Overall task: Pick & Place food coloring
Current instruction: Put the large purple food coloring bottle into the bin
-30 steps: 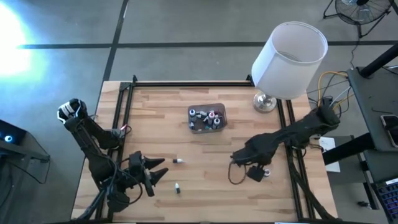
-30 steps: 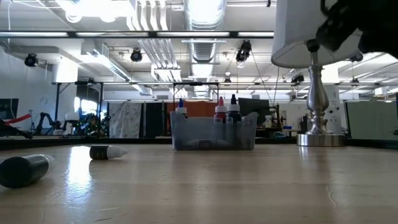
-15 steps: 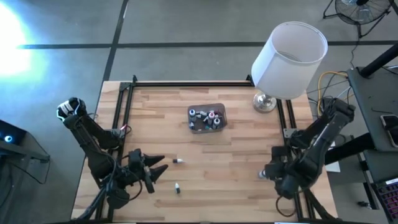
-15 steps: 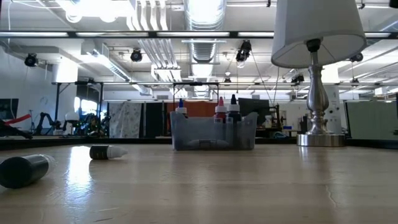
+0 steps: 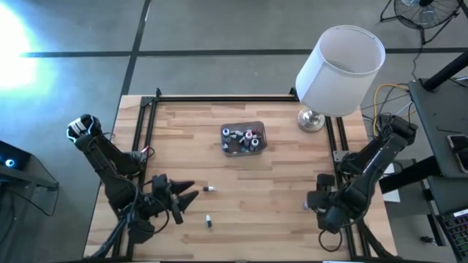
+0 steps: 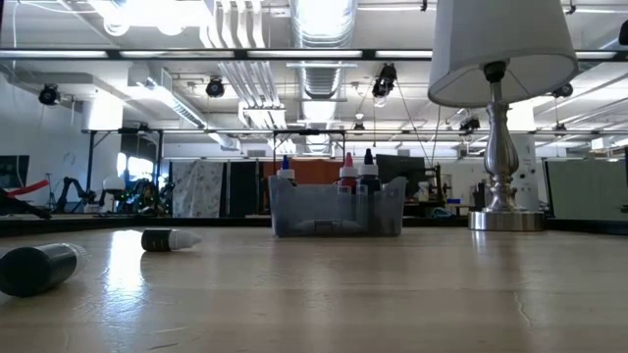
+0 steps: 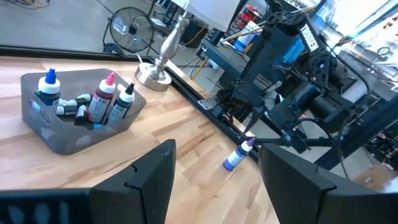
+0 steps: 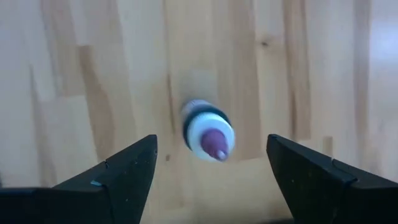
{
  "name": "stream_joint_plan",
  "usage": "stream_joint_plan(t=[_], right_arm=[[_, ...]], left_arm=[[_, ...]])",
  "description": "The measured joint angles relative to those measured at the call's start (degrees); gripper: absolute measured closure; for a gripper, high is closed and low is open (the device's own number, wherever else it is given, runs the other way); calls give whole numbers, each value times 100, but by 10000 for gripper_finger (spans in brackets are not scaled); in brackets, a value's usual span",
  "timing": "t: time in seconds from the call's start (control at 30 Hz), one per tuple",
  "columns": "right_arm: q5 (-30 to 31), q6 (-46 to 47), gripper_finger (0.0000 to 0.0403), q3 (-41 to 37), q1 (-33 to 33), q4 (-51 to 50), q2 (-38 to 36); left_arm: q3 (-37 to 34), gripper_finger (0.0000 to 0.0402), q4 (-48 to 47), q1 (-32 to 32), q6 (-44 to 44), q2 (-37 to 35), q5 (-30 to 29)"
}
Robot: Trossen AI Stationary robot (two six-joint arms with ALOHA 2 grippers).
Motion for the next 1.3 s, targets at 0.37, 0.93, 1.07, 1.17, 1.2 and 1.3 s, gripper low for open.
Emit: stream_joint_plan(t=[0.37, 0.93, 1.07, 1.17, 1.2, 1.3], right_arm=[[-27, 344, 115, -351, -78, 323, -83], [-182, 561, 185, -551, -84, 660, -92], [-189, 558, 202, -549, -90, 657, -108], [-184, 561, 212, -544, -92, 651, -145], [-178, 560, 215, -542, -100, 649, -158], [-177, 561, 222, -542, -140, 643, -183]], left_arm=[[0, 195, 0, 128, 0, -3, 182], [0, 195, -21, 142, 2, -3, 186], [0, 195, -31, 142, 2, -3, 188], [0, 195, -31, 142, 2, -3, 188], [0, 195, -31, 142, 2, -3, 188], [0, 195, -31, 142, 4, -3, 188]])
